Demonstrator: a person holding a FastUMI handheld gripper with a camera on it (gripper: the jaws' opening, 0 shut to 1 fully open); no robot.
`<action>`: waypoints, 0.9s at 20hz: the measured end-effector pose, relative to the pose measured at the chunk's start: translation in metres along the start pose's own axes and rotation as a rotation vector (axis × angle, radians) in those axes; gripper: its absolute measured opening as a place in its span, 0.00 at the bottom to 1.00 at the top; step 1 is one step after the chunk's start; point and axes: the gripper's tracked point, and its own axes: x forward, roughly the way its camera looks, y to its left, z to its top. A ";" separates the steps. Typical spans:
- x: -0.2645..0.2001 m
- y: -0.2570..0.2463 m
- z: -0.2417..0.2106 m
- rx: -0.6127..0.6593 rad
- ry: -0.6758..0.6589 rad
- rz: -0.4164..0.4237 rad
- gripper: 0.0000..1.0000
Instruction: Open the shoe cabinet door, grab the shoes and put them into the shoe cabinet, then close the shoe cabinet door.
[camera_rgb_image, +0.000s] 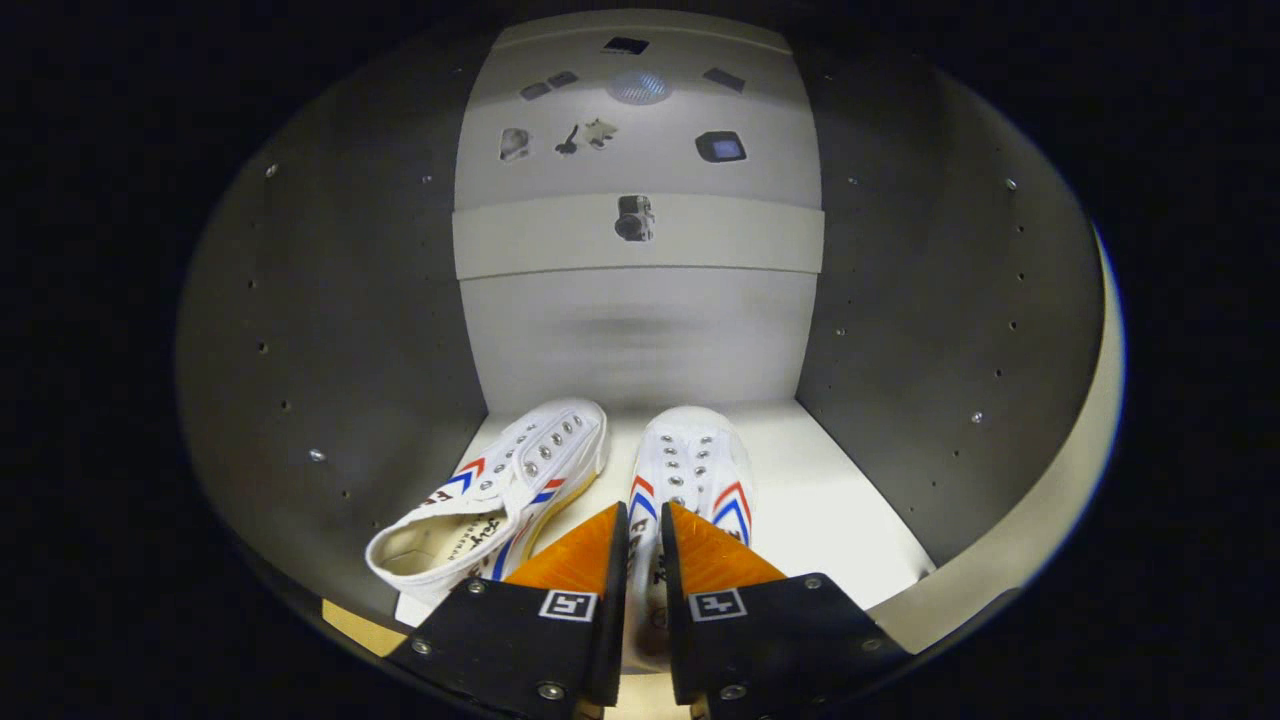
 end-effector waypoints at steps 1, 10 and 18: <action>-0.010 -0.003 0.004 -0.014 -0.022 0.003 0.20; -0.132 -0.008 0.041 -0.070 -0.213 0.042 0.56; -0.252 -0.036 0.037 -0.088 -0.349 0.074 0.83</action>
